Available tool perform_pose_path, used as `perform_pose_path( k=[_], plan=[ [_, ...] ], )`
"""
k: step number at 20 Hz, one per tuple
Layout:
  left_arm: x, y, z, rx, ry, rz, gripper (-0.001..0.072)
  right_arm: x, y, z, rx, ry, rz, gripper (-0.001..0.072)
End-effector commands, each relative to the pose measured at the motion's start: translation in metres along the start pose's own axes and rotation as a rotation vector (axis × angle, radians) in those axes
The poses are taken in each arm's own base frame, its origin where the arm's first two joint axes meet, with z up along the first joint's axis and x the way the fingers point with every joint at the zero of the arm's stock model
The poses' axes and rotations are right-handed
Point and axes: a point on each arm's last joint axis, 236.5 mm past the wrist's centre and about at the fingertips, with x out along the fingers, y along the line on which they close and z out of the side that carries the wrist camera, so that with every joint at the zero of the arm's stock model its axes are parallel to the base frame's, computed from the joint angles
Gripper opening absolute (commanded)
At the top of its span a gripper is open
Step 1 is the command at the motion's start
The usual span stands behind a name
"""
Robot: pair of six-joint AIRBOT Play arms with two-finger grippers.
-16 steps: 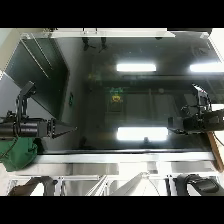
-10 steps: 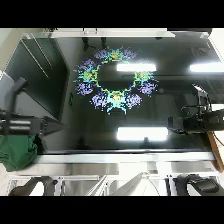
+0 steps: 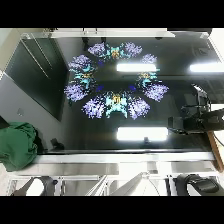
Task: Fold the shirts.
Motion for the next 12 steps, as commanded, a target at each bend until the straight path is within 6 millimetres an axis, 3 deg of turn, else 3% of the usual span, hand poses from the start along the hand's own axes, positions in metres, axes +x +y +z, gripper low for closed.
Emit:
perform_pose_path(
  k=[1, 5, 10, 11, 12],
  plan=[
    [0.048, 0.065, 0.005, -0.023, 0.12, 0.22, 0.0705, 0.001, 0.0, 0.0, 0.001, 0.003, -0.001, 0.0013],
    [0.105, 0.074, 0.025, 0.014, 0.173, 0.226, 0.0704, 0.001, 0.0, 0.003, 0.001, -0.01, 0.001, 0.0012],
    [0.147, 0.087, 0.013, 0.049, 0.308, 0.255, 0.0684, 0.001, 0.0, 0.003, 0.002, -0.008, 0.001, 0.0013],
    [0.152, 0.086, 0.012, 0.051, 0.321, 0.252, 0.0571, 0.001, 0.0, 0.003, 0.002, -0.008, 0.001, 0.0013],
    [0.154, 0.086, 0.011, 0.05, 0.335, 0.248, 0.0186, 0.001, 0.0, 0.003, 0.002, -0.008, 0.001, 0.0013]
  ],
)
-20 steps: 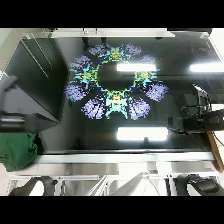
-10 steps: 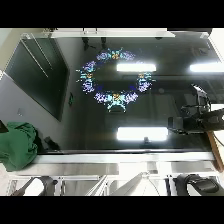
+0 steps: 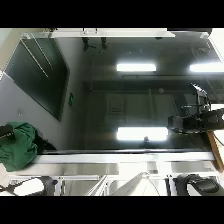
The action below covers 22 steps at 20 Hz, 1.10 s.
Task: Fold the shirts.
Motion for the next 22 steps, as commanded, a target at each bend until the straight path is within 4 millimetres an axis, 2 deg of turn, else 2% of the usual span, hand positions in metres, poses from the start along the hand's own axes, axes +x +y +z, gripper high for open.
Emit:
perform_pose_path(
  k=[1, 3, 4, 5, 7, 9, 10, 11, 12, 13, 14, 15, 16, 17, 19, 22],
  plan=[
    [0.016, -0.001, 0.003, 0.022, 0.051, 0.0, 0.0015, 0.0, 0.0, 0.0, 0.0, 0.0, 0.0, 0.0013],
    [-0.009, -0.016, 0.011, 0.004, 0.026, -0.083, 0.0015, 0.0, 0.0, 0.0, 0.0, 0.0, 0.0, 0.0013],
    [-0.034, -0.032, 0.019, 0.007, -0.021, -0.169, 0.0015, 0.0, 0.0, 0.0, 0.0, 0.0, 0.0, 0.0013],
    [-0.066, -0.052, 0.027, 0.022, -0.084, -0.265, 0.0015, 0.0, 0.0, 0.0, 0.0, 0.0, 0.0, 0.0013],
    [-0.157, -0.106, 0.029, 0.095, -0.232, -0.484, 0.0015, 0.0, 0.0, 0.0, 0.0, 0.0, 0.0, 0.0013],
    [-0.269, -0.18, 0.006, 0.287, -0.434, -0.745, 0.0014, 0.0, 0.0, 0.0, 0.0, 0.001, 0.0, 0.0013],
    [-0.328, -0.216, -0.017, 0.421, -0.565, -0.865, 0.0015, 0.0, 0.0, 0.0, 0.0, 0.001, 0.0, 0.0013],
    [-0.378, -0.244, -0.044, 0.552, -0.696, -0.951, 0.0016, 0.0, 0.0, 0.0, 0.0, 0.001, 0.0, 0.0013],
    [-0.413, -0.262, -0.067, 0.652, -0.802, -0.987, 0.0017, 0.0, 0.0, 0.0, 0.0, 0.0, 0.0, 0.0013],
    [-0.437, -0.275, -0.086, 0.708, -0.882, -0.996, 0.0017, 0.0, 0.0, 0.0, 0.0, 0.0, 0.001, 0.0013],
    [-0.455, -0.285, -0.103, 0.756, -0.948, -1.002, 0.0019, 0.0, 0.0, 0.0, 0.0, 0.0, 0.0, 0.0013],
    [-0.463, -0.295, -0.119, 0.796, -0.979, -1.014, 0.0024, 0.0, 0.0, 0.0, 0.0, 0.001, 0.0, 0.0013],
    [-0.462, -0.305, -0.131, 0.835, -0.981, -1.01, 0.0024, 0.0, 0.0, 0.0, 0.0, 0.0, 0.0, 0.0013],
    [-0.453, -0.314, -0.138, 0.868, -0.963, -0.996, 0.0024, 0.0, 0.0, 0.0, 0.0, 0.0, 0.0, 0.0013],
    [-0.423, -0.333, -0.139, 0.898, -0.907, -0.957, 0.0025, 0.0, 0.0, 0.0, 0.0, -0.001, 0.0, 0.0013],
    [-0.364, -0.369, -0.13, 0.9, -0.769, -0.939, 0.0025, 0.0, 0.0, 0.0, 0.0, 0.0, 0.0, 0.0013]
  ],
)
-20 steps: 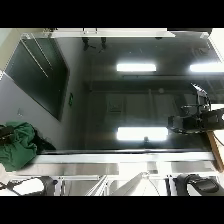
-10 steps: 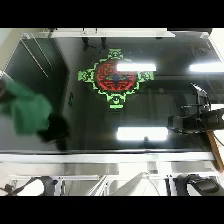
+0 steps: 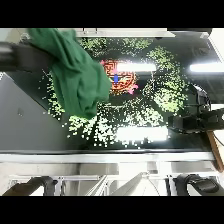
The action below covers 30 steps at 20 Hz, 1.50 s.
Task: Fold the shirts.
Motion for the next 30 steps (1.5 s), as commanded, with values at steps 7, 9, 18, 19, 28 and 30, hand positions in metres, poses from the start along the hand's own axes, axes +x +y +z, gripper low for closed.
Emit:
perform_pose_path(
  k=[7, 9, 18, 19, 28, 30],
  plan=[
    [0.14, 0.016, -0.102, -0.114, 0.376, -0.093, 0.0704, 0.001, 0.003, 0.011, 0.004, -0.043, 0.014, 0.0014],
    [0.126, 0.019, -0.096, -0.109, 0.438, -0.116, 0.0704, 0.004, 0.008, 0.017, 0.032, -0.058, 0.035, 0.002],
    [0.053, 0.166, -0.198, -0.384, 0.541, 0.212, 0.0703, 0.095, 0.11, 0.043, 0.059, 0.082, 0.469, 0.0432],
    [0.052, 0.182, -0.215, -0.446, 0.527, 0.235, 0.0686, 0.11, 0.126, 0.042, 0.048, 0.095, 0.516, 0.0429],
    [0.111, 0.236, -0.273, -0.616, 0.539, 0.135, 0.0686, 0.204, 0.203, 0.025, 0.159, 0.161, 0.734, 0.0428],
    [0.131, 0.238, -0.271, -0.593, 0.573, 0.111, 0.0685, 0.212, 0.206, 0.033, 0.17, 0.148, 0.732, 0.0362]
  ],
)
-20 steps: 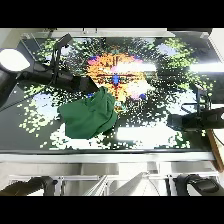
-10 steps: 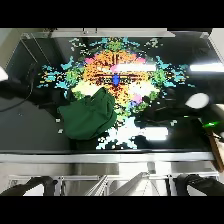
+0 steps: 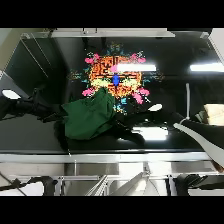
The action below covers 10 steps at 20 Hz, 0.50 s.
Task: Fold the shirts.
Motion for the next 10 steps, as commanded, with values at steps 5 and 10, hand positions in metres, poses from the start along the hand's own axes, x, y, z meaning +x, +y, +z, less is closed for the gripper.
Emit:
perform_pose_path(
  k=[5, 10],
  plan=[
    [0.037, -0.028, 0.033, 0.141, 0.13, -0.056, 0.0014, 0.012, 0.026, 0.013, -0.054, -0.021, 0.107, 0.0012],
    [-0.043, -0.075, 0.044, 0.205, 0.089, -0.144, 0.0014, -0.083, 0.061, 0.04, -0.203, -0.113, 0.085, 0.0011]
  ],
)
